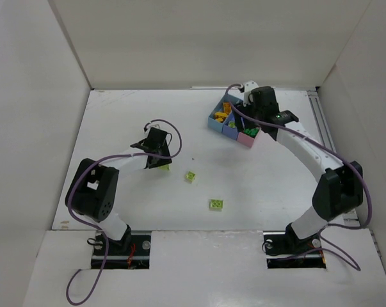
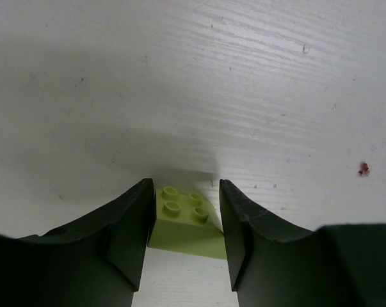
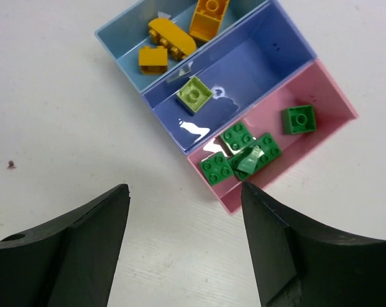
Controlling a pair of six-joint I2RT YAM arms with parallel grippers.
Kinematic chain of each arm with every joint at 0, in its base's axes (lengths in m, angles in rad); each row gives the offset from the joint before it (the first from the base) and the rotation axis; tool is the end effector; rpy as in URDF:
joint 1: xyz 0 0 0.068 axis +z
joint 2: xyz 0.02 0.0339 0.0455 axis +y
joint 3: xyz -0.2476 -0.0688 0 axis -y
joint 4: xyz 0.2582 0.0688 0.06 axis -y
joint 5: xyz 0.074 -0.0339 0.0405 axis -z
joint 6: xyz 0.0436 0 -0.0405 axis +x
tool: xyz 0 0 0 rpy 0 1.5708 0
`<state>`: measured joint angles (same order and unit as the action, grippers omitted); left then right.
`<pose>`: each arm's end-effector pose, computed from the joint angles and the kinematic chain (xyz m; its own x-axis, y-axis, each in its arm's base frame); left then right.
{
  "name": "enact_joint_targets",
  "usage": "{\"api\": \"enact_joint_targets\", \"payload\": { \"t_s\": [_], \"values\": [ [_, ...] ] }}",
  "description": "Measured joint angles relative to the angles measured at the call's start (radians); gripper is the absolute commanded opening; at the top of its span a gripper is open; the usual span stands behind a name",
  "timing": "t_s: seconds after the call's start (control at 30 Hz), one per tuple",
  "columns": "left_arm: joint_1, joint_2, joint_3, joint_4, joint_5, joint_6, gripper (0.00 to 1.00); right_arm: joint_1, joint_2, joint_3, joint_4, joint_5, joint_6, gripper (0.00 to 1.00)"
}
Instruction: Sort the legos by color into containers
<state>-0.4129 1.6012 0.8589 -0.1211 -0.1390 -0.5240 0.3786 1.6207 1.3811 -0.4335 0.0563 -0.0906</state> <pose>0.3088 -0.1287 0.1416 -0.7603 -0.2079 -0.6154 -0.0757 0.9693 -0.2340 0.3626 0.1416 0.2845 -0.5472 -0.3149 -0.7755 -0.3792 0.9193 -0.1057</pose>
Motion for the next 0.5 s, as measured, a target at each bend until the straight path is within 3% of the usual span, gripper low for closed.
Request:
{"api": "enact_joint_targets", "payload": {
  "t_s": [0.33, 0.5],
  "values": [
    [-0.012, -0.087, 0.000, -0.021, 0.018, -0.003, 0.39, -0.078, -0.229, -0.133, 0.042, 0.042, 0.096, 0.77],
    [-0.016, -0.115, 0.107, 0.006, 0.088, 0.016, 0.39, -0.136, -0.344, -0.237, 0.039, 0.050, 0.142, 0.77]
  ]
}}
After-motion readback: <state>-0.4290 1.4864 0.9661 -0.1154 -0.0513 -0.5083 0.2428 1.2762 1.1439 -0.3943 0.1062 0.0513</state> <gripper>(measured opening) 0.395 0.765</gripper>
